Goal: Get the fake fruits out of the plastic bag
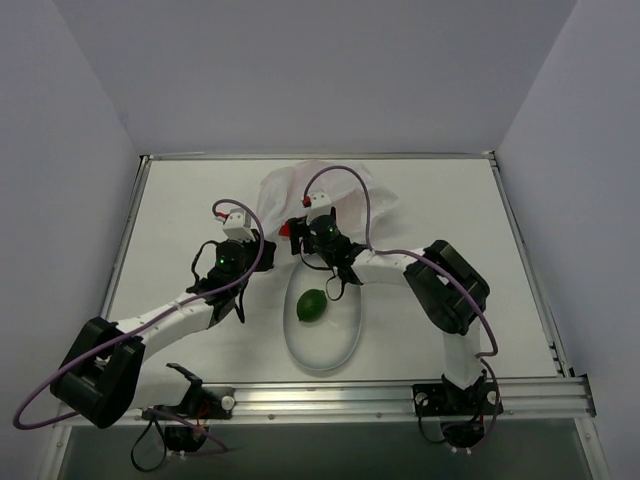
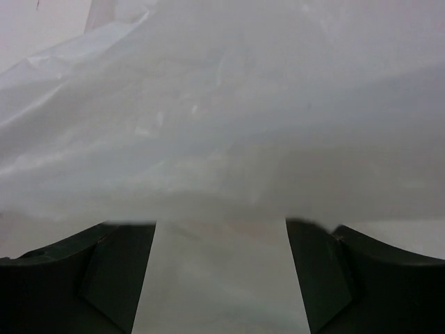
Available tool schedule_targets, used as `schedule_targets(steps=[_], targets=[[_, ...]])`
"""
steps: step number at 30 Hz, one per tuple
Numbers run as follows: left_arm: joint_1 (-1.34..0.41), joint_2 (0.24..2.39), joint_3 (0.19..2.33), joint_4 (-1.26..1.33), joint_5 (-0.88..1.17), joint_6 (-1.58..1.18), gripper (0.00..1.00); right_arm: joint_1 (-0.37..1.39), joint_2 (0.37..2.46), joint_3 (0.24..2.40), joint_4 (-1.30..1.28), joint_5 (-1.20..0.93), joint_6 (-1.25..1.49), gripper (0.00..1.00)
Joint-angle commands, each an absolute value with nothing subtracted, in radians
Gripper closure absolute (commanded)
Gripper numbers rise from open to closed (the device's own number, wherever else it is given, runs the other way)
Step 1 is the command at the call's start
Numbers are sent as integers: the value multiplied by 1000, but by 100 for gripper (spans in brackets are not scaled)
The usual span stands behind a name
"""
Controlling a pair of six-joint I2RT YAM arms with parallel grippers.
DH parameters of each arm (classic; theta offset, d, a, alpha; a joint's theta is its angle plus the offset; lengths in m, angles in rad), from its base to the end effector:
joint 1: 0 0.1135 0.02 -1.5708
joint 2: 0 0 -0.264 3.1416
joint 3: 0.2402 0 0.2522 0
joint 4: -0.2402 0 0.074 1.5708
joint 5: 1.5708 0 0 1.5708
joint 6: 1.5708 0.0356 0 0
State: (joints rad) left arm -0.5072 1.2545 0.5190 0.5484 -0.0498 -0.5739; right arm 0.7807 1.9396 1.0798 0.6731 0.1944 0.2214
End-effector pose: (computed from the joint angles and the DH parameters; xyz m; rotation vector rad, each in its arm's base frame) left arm 0.2346 -0.1283 0.2242 -0.0980 1.8148 -0.7359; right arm 0.3086 0.2960 0.1931 -0.3534 1.7522 0.5569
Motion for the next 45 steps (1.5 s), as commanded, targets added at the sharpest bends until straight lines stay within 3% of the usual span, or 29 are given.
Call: schedule_targets(steps=[1,10,21,25,26,28,32,34,45], targets=[[-499,1236,526,574,-49,-594,98,743,1974,1157,810,124,262,29],[-499,1236,525,580,-43,-595,98,695,2115,1242,873,11,287,16],[-499,1249,529,581,-41,-592,98,692,2236,1384,877,-86,269,13],[-497,1244,529,578,-41,-588,98,689,2279,1433,859,-69,244,22],[-497,1244,531,577,-40,-588,98,689,2281,1439,859,-74,242,26],[-497,1249,534,575,-41,-584,98,689,2273,1440,859,-80,242,47],[-497,1253,534,575,-43,-583,98,690,2198,1359,905,-86,261,52],[-497,1255,535,575,-46,-581,98,693,2130,1284,943,-84,271,63],[-495,1221,535,554,-63,-566,98,796,1806,985,953,66,253,64]])
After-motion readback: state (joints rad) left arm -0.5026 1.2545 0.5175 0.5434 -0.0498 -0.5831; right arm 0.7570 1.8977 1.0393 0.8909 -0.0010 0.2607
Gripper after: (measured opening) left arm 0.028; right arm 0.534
